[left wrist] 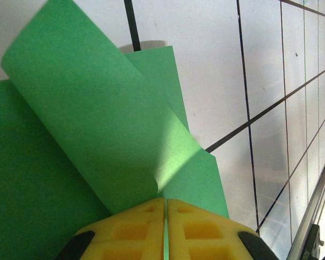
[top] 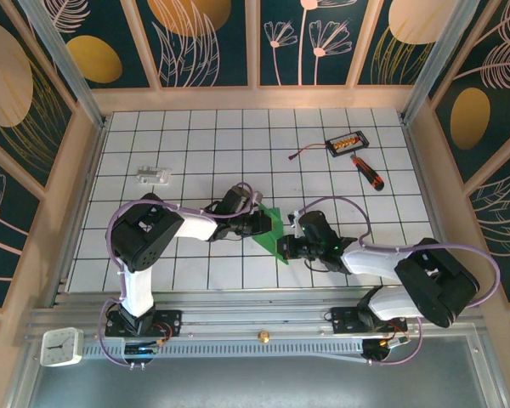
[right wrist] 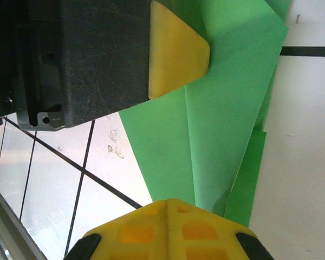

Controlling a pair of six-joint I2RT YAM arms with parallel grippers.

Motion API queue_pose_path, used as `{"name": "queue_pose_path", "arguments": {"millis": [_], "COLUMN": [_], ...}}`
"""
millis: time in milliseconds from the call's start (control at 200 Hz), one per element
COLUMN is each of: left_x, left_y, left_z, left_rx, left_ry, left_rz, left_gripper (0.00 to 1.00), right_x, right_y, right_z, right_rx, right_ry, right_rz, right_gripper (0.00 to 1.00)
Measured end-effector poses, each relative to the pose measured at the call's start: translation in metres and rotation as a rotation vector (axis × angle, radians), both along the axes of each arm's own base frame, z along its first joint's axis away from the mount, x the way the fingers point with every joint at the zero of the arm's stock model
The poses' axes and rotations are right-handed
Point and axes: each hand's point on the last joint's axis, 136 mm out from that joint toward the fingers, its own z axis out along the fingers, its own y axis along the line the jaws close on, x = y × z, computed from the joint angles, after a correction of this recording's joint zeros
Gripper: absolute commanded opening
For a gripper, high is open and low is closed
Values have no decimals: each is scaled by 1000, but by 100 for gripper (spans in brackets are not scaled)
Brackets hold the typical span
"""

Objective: Fold a paper plane with a square sheet of paper (pick it up from the middle)

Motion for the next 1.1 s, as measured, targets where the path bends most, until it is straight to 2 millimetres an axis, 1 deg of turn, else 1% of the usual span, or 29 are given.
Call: {"name": "queue_pose_path", "arguments": {"millis": [811,1101], "left_x": [2,1], "left_y": [2,4], "left_z": [1,4], "left_rx": [15,25], "left_ry": [-21,-24], "left_rz": [0,-1], "left_gripper": [16,22], "right_x": [1,3], "right_y": [-4,-3], "right_z": [-13,-16], "right_rx": [-24,-30], "right_ry": [27,29], "right_rz": [5,9], "right_gripper": [5,4]}}
